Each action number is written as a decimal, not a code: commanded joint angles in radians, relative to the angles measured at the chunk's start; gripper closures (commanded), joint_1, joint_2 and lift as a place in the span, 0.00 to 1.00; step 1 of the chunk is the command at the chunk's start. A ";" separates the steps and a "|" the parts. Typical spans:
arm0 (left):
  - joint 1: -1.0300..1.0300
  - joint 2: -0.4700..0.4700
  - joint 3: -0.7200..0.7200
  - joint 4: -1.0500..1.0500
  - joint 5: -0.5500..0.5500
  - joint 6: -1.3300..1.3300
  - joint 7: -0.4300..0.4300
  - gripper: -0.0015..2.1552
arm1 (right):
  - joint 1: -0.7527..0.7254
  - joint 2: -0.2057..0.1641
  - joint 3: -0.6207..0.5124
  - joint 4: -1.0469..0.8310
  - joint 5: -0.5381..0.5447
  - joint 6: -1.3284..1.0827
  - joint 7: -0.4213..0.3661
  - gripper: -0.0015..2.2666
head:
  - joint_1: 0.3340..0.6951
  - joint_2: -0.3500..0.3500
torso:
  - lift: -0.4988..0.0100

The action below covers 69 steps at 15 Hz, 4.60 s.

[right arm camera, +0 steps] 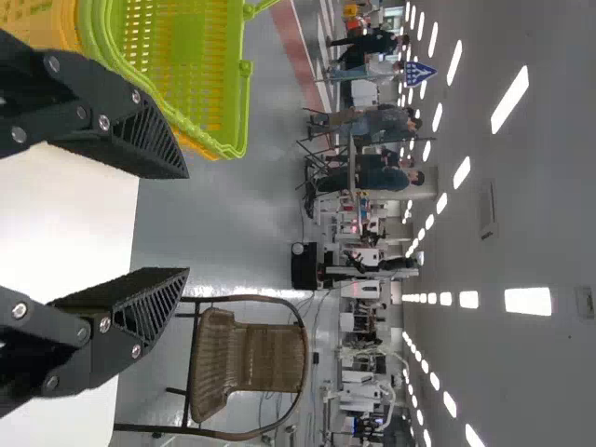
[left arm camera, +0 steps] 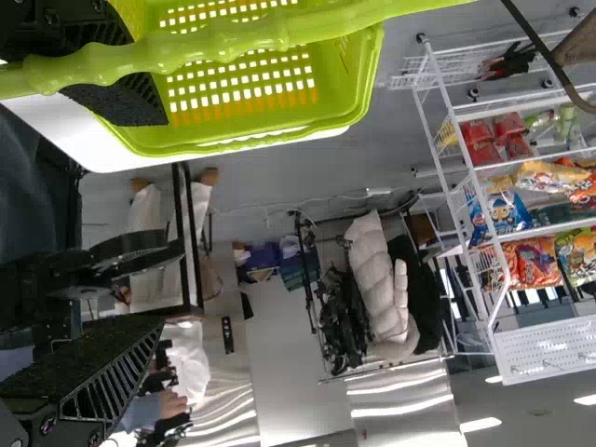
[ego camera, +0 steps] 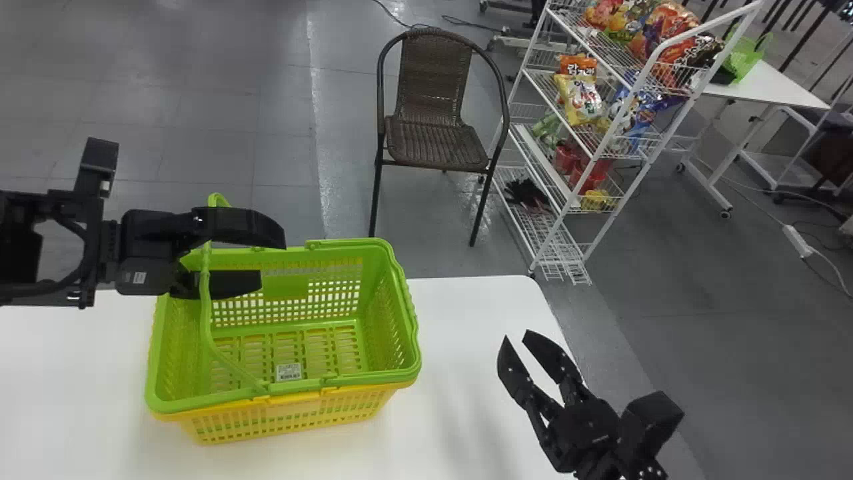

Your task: Grasp handle with right gripper to insert into left gripper then lift and swing left to center

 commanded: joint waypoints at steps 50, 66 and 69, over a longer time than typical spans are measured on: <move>0.031 0.003 0.002 -0.006 0.031 0.012 -0.021 0.02 | -0.392 -0.091 0.323 0.233 0.294 0.265 -0.108 1.00 | 1.00 0.26 | 0.98; 0.017 0.000 -0.001 -0.024 0.037 0.028 -0.011 0.02 | -0.358 -0.088 0.364 0.076 0.284 0.378 -0.105 1.00 | 1.00 0.29 | 0.98; 0.008 -0.008 -0.005 -0.017 0.036 0.006 -0.009 0.02 | -0.358 -0.085 0.381 0.067 0.284 0.394 -0.108 1.00 | 1.00 0.31 | 0.98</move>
